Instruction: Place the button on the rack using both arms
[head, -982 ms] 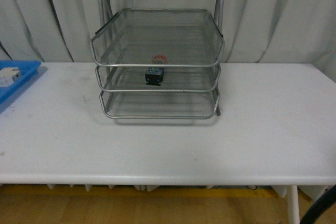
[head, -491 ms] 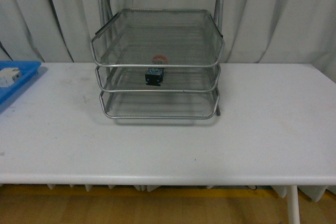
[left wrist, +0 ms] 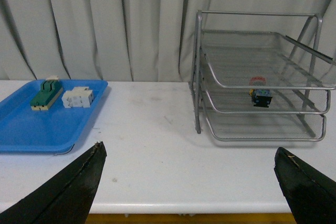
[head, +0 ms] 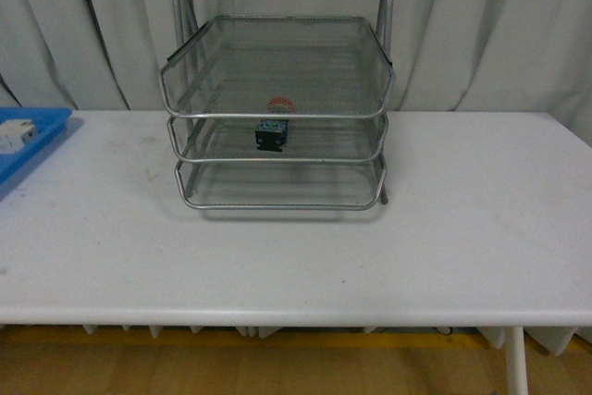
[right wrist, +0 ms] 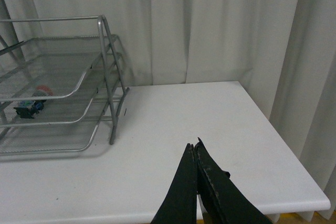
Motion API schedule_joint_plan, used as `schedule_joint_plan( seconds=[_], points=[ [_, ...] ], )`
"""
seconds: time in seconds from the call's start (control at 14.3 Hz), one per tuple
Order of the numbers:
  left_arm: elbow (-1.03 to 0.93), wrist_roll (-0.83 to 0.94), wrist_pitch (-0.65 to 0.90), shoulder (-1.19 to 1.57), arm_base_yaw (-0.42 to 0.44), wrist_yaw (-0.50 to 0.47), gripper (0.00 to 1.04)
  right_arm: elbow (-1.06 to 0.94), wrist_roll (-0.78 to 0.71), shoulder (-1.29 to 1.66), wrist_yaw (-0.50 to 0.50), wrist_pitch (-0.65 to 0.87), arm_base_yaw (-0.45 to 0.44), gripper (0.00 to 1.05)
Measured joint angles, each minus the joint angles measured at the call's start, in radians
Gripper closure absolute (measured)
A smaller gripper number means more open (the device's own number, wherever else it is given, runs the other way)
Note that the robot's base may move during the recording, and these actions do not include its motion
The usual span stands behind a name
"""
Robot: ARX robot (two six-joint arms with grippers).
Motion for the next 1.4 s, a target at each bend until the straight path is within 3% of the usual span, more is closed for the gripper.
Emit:
schedule_joint_plan(
  seconds=[0.49,0.98,1.05,1.19,1.26,1.4],
  points=[
    [0.000,0.000,0.000,0.000,0.000,0.000,0.07,0.000,0.000,-0.243,0.000,-0.234,0.000,1.03],
    [0.000,0.000,0.000,0.000,0.000,0.000,0.07,0.000,0.000,-0.377,0.000,-0.369,0.000,1.03],
    [0.000,0.000,0.000,0.000,0.000,0.000,0.07,0.000,0.000,-0.471,-0.004,-0.518,0.000,1.03],
    [0.000,0.000,0.001,0.000,0.000,0.000,0.07,0.000,0.000,-0.542,-0.002,-0.543,0.000,1.03],
    [0.000,0.000,0.000,0.000,0.000,0.000,0.07,0.000,-0.001,-0.541,-0.003,-0.544,0.000,0.98],
    [0.000,0.000,0.001,0.000,0.000,0.000,0.07,0.000,-0.001,-0.542,-0.003,-0.542,0.000,0.73]
  ],
)
